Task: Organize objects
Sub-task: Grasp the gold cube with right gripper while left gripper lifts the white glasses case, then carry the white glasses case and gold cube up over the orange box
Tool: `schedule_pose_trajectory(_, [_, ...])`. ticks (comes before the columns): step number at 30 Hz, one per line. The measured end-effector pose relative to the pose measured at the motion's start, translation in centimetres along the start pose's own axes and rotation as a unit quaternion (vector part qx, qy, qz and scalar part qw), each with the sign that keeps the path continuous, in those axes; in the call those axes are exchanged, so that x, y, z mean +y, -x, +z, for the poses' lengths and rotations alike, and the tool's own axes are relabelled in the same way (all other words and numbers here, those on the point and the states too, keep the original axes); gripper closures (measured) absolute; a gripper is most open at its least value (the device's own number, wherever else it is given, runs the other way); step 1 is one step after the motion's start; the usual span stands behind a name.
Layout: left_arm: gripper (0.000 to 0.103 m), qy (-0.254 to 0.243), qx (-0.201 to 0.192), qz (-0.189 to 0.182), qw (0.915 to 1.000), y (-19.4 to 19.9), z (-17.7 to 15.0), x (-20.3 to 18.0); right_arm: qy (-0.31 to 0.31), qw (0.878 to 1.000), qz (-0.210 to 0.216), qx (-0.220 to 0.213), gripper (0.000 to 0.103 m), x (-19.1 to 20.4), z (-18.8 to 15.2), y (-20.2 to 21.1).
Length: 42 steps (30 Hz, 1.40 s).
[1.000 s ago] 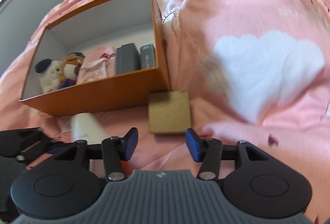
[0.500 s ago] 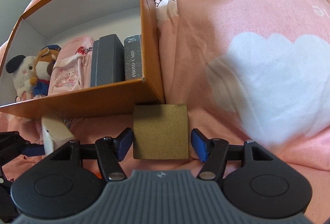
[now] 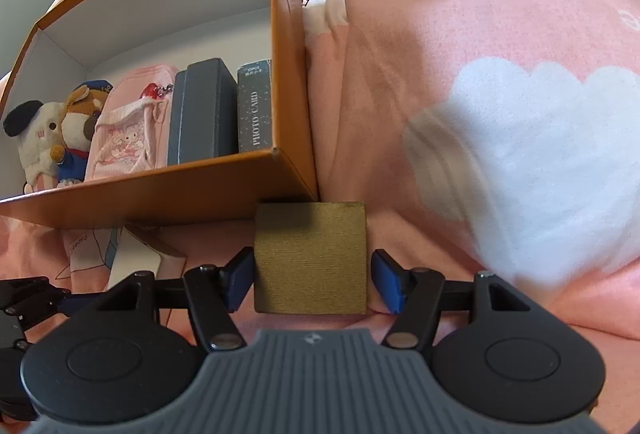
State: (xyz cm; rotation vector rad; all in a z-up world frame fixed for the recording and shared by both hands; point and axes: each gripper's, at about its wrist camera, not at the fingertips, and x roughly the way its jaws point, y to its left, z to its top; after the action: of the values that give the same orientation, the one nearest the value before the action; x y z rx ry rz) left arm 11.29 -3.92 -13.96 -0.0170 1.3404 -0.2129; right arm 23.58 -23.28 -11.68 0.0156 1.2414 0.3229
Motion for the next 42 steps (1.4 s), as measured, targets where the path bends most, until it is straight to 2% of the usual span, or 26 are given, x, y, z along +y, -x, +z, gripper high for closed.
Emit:
schedule_pose_trajectory(1, [0.033, -0.001, -0.002, -0.003, 1.0000, -0.1, -0.1, 0.0, 0.002, 1.000, -0.001, 0.001, 0.040, 0.1, -0.1, -0.1])
schedule_pose_trajectory(2, [0.033, -0.004, -0.005, -0.002, 1.0000, 0.0, -0.2, -0.1, 0.004, 1.000, -0.001, 0.002, 0.042, 0.1, -0.1, -0.1])
schedule_pose_trajectory(9, [0.034, -0.021, -0.030, 0.007, 0.9993, 1.8, -1.3, 0.2, 0.018, 1.000, -0.015, -0.009, 0.042, 0.9, -0.8, 0.8])
schedule_pose_trajectory(12, [0.034, -0.029, -0.052, 0.002, 0.9982, 3.4, -1.9, 0.3, 0.022, 0.999, -0.017, -0.020, 0.042, 1.1, -1.3, 2.1])
schedule_pose_trajectory(17, [0.034, -0.070, -0.087, 0.002, 0.9937, 6.3, -2.7, -0.3, 0.037, 0.998, -0.018, -0.042, 0.042, 1.8, -2.2, 4.7])
schedule_pose_trajectory(21, [0.035, -0.099, -0.110, 0.004, 0.9890, 7.8, -2.3, -1.8, 0.053, 0.997, -0.001, -0.058, 0.042, 2.4, -3.1, 7.5])
schedule_pose_trajectory(29, [0.035, -0.150, -0.171, 0.010, 0.9738, 13.4, -1.0, -3.5, 0.105, 0.988, 0.033, -0.104, 0.042, 5.2, -2.6, 12.7])
schedule_pose_trajectory(32, [0.035, -0.171, -0.184, 0.019, 0.9677, 14.2, -0.1, -3.7, 0.125, 0.983, 0.046, -0.123, 0.042, 6.2, -2.0, 14.6])
schedule_pose_trajectory(38, [0.035, -0.218, -0.205, 0.063, 0.9522, 16.0, 2.4, -3.9, 0.159, 0.975, 0.049, -0.149, 0.042, 7.8, 0.2, 16.6])
schedule_pose_trajectory(42, [0.035, -0.250, -0.200, 0.089, 0.9434, 16.3, 5.1, -3.5, 0.159, 0.972, 0.050, -0.163, 0.043, 8.2, 2.6, 16.3])
